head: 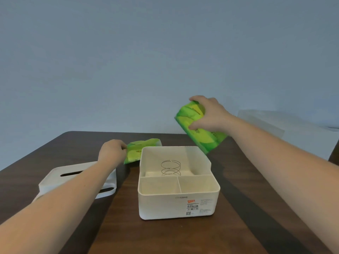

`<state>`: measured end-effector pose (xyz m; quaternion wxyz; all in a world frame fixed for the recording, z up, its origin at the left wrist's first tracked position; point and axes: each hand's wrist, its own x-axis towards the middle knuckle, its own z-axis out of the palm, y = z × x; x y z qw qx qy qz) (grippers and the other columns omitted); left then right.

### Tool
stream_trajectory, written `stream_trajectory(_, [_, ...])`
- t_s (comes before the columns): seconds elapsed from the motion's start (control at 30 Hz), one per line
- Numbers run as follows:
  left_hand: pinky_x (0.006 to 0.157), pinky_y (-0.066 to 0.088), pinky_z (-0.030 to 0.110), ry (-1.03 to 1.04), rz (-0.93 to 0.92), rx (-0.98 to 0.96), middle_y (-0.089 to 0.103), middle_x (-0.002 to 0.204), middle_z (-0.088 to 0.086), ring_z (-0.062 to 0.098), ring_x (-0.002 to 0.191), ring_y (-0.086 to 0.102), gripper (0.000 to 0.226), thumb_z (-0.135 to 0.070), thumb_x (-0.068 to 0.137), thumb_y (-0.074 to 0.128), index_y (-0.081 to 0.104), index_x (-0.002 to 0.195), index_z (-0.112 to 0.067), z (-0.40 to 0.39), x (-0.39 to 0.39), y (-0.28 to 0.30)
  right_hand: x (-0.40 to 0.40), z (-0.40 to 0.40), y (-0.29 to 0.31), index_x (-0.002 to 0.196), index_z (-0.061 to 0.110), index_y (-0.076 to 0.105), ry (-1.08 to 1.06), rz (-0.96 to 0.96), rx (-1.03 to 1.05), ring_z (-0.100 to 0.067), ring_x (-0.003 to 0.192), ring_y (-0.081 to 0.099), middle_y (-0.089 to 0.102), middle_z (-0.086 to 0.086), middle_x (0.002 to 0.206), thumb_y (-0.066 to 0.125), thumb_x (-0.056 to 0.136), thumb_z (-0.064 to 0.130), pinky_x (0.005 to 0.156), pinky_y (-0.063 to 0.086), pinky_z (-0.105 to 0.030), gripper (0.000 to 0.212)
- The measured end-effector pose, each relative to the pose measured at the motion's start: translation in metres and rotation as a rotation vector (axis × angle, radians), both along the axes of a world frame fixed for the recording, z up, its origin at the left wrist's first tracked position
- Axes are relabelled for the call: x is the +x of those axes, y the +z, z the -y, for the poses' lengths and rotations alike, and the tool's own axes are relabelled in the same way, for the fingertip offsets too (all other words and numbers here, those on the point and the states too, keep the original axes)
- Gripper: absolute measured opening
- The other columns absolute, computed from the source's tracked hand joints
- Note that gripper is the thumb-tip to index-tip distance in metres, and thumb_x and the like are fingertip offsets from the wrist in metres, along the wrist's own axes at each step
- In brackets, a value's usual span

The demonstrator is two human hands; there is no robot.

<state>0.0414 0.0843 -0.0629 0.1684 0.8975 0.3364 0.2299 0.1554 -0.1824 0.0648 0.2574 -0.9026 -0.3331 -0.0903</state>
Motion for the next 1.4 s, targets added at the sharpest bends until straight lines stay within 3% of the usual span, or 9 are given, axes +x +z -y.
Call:
stream_trajectory(0.17, [0.086,0.052,0.037,-0.030,0.011,-0.082,0.068,0.121,0.006,0.026,0.108,0.062,0.038,-0.023,0.090,0.055,0.061,0.127,-0.018,0.000,-0.006,-0.002,-0.041,-0.019,0.012,0.142,0.039,0.034,0.427,0.035,-0.249,-0.021,0.132,0.036,0.035,-0.002,0.142,0.082,0.069,0.025,0.112,0.035,-0.039,0.089])
stream_trajectory(0.27, [0.096,0.048,0.040,-0.039,0.044,-0.096,0.065,0.126,0.007,0.028,0.116,0.058,0.042,-0.022,0.089,0.053,0.057,0.131,-0.016,-0.001,-0.014,0.002,-0.056,-0.030,0.003,0.139,0.039,0.036,0.568,0.022,-0.455,-0.021,0.132,0.036,0.036,-0.001,0.141,0.082,0.070,0.023,0.112,0.034,-0.042,0.085])
stream_trajectory(0.47, [0.096,0.051,0.042,-0.048,0.034,-0.080,0.064,0.127,0.005,0.028,0.114,0.059,0.043,-0.024,0.092,0.050,0.052,0.135,-0.019,-0.011,-0.037,0.006,-0.056,-0.047,-0.024,0.141,0.039,0.036,0.600,0.037,-0.636,-0.025,0.133,0.035,0.035,-0.003,0.140,0.083,0.069,0.022,0.112,0.033,-0.046,0.088])
stream_trajectory(0.6, [0.096,0.051,0.042,-0.038,0.001,-0.065,0.063,0.128,0.005,0.027,0.115,0.059,0.045,-0.024,0.092,0.049,0.051,0.136,-0.019,-0.020,-0.053,0.006,-0.051,-0.048,-0.033,0.145,0.041,0.029,0.566,-0.009,-0.699,-0.022,0.141,0.028,0.028,0.000,0.151,0.081,0.072,0.024,0.116,0.030,-0.045,0.090])
stream_trajectory(0.73, [0.099,0.050,0.040,-0.023,-0.032,-0.061,0.061,0.131,0.007,0.026,0.119,0.057,0.046,-0.024,0.093,0.051,0.048,0.138,-0.018,-0.030,-0.066,0.004,-0.050,-0.046,-0.035,0.145,0.040,0.028,0.533,-0.073,-0.663,-0.016,0.142,0.030,0.031,0.006,0.154,0.078,0.076,0.024,0.115,0.033,-0.042,0.087])
stream_trajectory(0.87, [0.099,0.050,0.039,0.001,-0.039,-0.072,0.061,0.132,0.007,0.026,0.118,0.058,0.046,-0.024,0.093,0.051,0.048,0.138,-0.018,-0.042,-0.078,0.005,-0.056,-0.052,-0.028,0.144,0.037,0.033,0.516,-0.056,-0.614,-0.014,0.138,0.037,0.039,0.006,0.150,0.079,0.075,0.036,0.113,0.035,-0.041,0.083])
stream_trajectory(1.0, [0.100,0.050,0.040,0.033,-0.037,-0.082,0.060,0.133,0.007,0.026,0.119,0.057,0.045,-0.025,0.093,0.051,0.048,0.138,-0.017,-0.051,-0.094,0.004,-0.069,-0.068,-0.023,0.138,0.034,0.044,0.517,-0.082,-0.493,-0.017,0.131,0.047,0.050,0.002,0.142,0.067,0.082,0.050,0.109,0.041,-0.040,0.062])
stream_trajectory(1.17, [0.102,0.048,0.041,0.093,-0.060,-0.081,0.058,0.137,0.007,0.027,0.123,0.055,0.047,-0.029,0.095,0.048,0.046,0.140,-0.017,-0.065,-0.121,0.002,-0.092,-0.101,-0.025,0.129,0.024,0.056,0.506,-0.040,-0.390,-0.019,0.119,0.057,0.060,-0.001,0.129,0.057,0.090,0.048,0.104,0.046,-0.037,0.046])
stream_trajectory(1.4, [0.100,0.046,0.041,0.231,-0.173,-0.117,0.053,0.141,0.007,0.029,0.126,0.052,0.051,-0.037,0.095,0.043,0.042,0.141,-0.016,-0.088,-0.161,-0.008,-0.126,-0.148,-0.042,0.130,0.024,0.054,0.551,0.000,-0.457,-0.019,0.116,0.055,0.061,0.000,0.125,0.051,0.093,0.048,0.097,0.044,-0.031,0.045])
